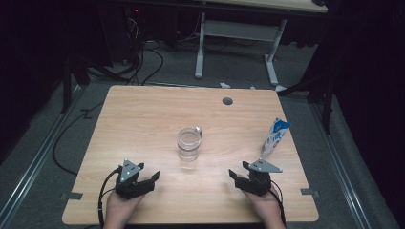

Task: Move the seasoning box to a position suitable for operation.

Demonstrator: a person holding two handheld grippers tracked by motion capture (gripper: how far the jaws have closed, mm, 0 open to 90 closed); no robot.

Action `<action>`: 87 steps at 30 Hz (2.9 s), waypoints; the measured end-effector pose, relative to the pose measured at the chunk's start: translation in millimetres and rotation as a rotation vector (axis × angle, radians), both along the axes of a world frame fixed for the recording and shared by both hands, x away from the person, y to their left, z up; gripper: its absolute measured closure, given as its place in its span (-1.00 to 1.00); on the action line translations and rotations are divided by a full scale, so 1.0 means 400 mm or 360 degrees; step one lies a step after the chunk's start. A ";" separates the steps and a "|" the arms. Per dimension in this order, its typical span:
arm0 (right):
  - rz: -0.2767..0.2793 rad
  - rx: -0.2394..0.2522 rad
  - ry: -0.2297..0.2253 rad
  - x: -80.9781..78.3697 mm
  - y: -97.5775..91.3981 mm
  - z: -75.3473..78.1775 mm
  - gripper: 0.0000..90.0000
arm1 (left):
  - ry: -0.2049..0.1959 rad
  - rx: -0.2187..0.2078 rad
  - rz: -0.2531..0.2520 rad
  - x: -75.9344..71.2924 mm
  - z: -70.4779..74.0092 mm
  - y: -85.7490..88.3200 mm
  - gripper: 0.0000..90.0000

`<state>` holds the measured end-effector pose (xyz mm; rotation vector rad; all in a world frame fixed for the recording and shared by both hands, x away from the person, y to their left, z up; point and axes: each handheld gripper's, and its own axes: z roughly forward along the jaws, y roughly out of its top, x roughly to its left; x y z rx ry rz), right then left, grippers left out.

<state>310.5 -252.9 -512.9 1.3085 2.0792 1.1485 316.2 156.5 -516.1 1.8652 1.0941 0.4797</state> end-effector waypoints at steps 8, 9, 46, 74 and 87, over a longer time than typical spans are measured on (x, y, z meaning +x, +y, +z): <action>0.0001 0.0000 0.0008 -0.005 0.003 0.006 -0.21 | -0.0036 0.0033 -0.0021 -0.003 0.001 -0.004 -0.23; 0.0001 0.0000 0.0008 -0.005 0.003 0.006 -0.21 | -0.0036 0.0033 -0.0021 -0.003 0.001 -0.004 -0.23; 0.0108 -0.0027 0.0028 -0.001 0.009 0.000 0.02 | 0.0044 -0.0038 -0.0071 0.068 0.050 -0.068 -0.04; 0.0145 -0.0015 0.0034 -0.001 0.010 -0.003 0.06 | -0.0040 0.0013 -0.0008 0.212 0.115 -0.132 0.16; 0.0150 -0.0010 0.0037 0.000 0.008 -0.002 0.06 | -0.0046 0.0029 -0.0006 0.241 0.133 -0.136 0.16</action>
